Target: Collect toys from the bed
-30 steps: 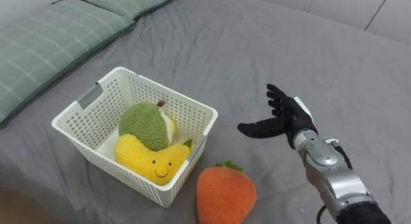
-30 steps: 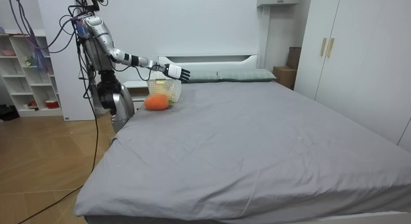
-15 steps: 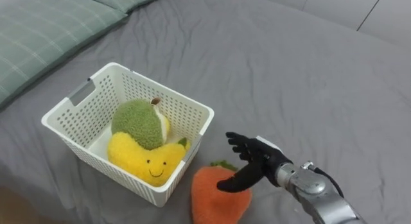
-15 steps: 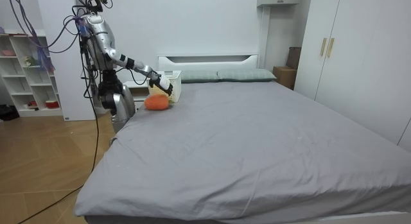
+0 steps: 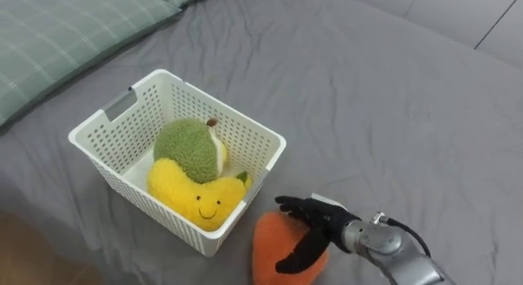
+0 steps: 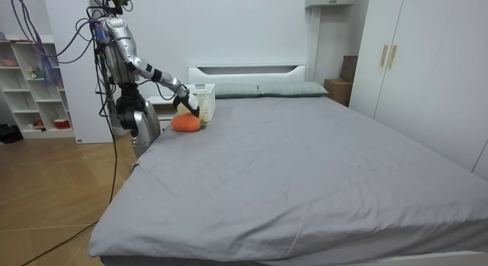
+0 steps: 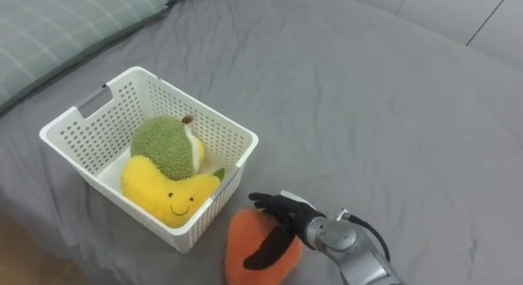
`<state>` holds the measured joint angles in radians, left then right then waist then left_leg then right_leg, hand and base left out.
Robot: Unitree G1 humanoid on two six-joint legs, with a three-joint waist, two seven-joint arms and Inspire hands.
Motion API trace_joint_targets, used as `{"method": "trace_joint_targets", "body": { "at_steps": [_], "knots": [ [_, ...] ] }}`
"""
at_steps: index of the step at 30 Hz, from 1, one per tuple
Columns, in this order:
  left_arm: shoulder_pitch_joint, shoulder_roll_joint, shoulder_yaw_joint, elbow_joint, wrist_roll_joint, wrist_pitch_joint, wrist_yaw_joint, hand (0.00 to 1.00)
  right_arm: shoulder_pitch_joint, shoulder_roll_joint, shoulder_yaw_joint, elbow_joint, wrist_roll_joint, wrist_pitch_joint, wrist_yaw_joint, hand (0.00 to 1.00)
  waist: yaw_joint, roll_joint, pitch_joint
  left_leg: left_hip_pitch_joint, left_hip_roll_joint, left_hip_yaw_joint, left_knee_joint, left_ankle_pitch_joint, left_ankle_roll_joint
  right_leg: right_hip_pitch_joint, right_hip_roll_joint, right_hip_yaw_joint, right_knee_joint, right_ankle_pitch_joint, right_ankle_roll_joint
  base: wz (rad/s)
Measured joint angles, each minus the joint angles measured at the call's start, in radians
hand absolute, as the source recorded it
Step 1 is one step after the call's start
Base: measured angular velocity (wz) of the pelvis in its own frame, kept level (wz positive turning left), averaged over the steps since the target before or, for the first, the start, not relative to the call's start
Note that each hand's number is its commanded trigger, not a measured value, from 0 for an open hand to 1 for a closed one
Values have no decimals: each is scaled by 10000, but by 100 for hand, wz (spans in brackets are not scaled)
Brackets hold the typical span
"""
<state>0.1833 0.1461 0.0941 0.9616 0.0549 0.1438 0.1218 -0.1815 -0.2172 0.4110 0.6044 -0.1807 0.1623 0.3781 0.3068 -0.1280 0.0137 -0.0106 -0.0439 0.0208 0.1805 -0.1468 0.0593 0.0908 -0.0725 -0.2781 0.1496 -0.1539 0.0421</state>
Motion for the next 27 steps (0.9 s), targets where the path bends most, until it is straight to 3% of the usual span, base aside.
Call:
{"method": "trace_joint_targets", "body": {
  "at_steps": [4,9,13,15,16,17,27],
  "knots": [
    [-3,-33,-4,7,15,-5,52,0,-133,344,-32,598,-1415,1,-700,0,6,120,80,26,-4,6,55,-40,7,54,-1,6,6,0,0,0],
    [7,-167,-11,9,1,-10,265,0,-245,748,-29,1414,-1874,-90,-1651,0,7,311,128,13,-14,-15,80,-71,18,93,-12,-22,8,0,0,0],
    [116,-438,15,10,289,8,290,0,-243,921,-31,1518,-3125,-83,-2259,0,30,525,35,-144,-38,-105,119,-76,29,-5,-29,-161,9,0,0,5],
    [192,-496,4,2,402,50,312,0,-251,930,-27,1531,-3424,-80,-2446,0,45,574,45,-184,-48,-210,169,-68,23,-31,-27,-261,9,0,0,14],
    [229,-501,-9,1,465,104,382,0,-253,960,-17,1623,-3449,-75,-2589,24,55,592,34,-194,-48,-251,175,-56,11,-30,-22,-314,8,0,0,12],
    [258,-501,-10,0,484,120,435,0,-252,966,-7,1660,-3452,-74,-2646,100,55,592,31,-194,-45,-258,179,-53,7,-25,-19,-343,7,0,0,7],
    [486,-529,-20,-18,726,385,630,0,-254,969,-19,2070,-3462,-74,-3551,100,245,451,39,-322,-86,-494,401,-117,19,122,-41,-669,8,-2,3,7]
  ]
}}
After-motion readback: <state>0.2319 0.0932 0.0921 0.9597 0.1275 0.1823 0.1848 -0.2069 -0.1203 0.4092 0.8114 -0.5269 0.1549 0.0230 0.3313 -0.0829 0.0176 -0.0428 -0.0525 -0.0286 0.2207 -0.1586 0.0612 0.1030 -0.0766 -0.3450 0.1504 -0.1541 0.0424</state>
